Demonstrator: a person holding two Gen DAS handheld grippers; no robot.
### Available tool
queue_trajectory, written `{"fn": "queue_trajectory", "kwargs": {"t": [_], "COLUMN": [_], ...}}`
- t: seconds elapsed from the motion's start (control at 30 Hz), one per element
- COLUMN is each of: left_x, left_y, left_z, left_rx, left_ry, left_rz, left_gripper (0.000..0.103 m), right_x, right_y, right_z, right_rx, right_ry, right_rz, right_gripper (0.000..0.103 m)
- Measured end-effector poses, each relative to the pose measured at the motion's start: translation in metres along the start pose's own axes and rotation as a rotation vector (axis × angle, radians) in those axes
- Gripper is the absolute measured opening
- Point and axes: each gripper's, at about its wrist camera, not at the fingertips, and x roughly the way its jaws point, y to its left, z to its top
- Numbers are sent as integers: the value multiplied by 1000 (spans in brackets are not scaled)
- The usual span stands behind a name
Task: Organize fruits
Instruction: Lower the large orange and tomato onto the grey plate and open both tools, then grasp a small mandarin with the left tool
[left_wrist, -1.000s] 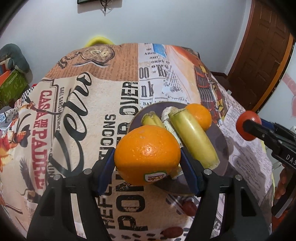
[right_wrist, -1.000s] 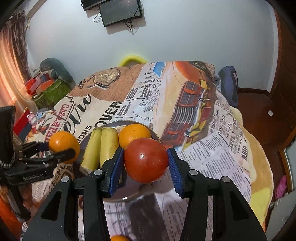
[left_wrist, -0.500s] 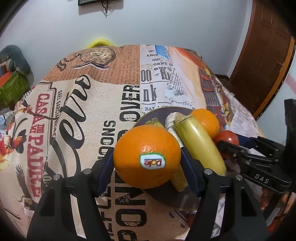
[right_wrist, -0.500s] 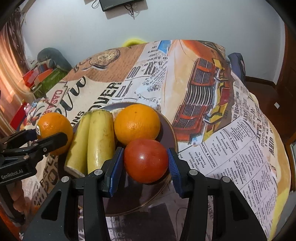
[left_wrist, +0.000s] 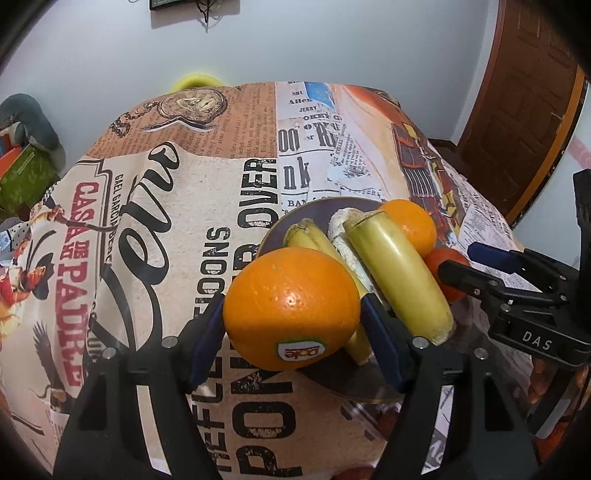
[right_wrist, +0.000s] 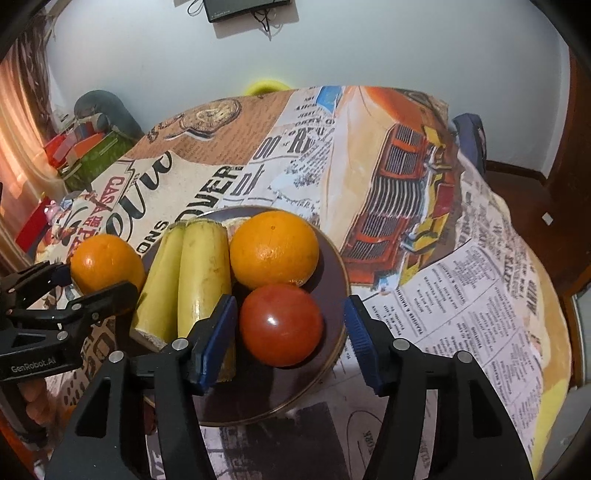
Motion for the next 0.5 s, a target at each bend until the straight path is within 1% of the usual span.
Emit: {"fn": "queue_trajectory", "kwargs": {"t": [0.07, 0.17, 0.33, 0.5], "left_x": [-5, -14, -36, -61], "left_y": [-1, -2, -5, -1], "left_z": [0, -1, -5, -13], "left_rx": [-2, -2, 15, 13], "left_ry": [-8, -19, -40, -62], "left_rz": [8, 6, 14, 22], "left_gripper": [77, 80, 80, 80], "right_x": [-6, -16, -38, -59], "right_y": [0, 1, 6, 14], "right_z": [0, -1, -5, -10], "right_rx": [2, 7, 9, -5], "right_ry": [-5, -16, -41, -61], "right_rz": [-2, 0, -8, -15], "right_gripper": [57, 57, 60, 61]}}
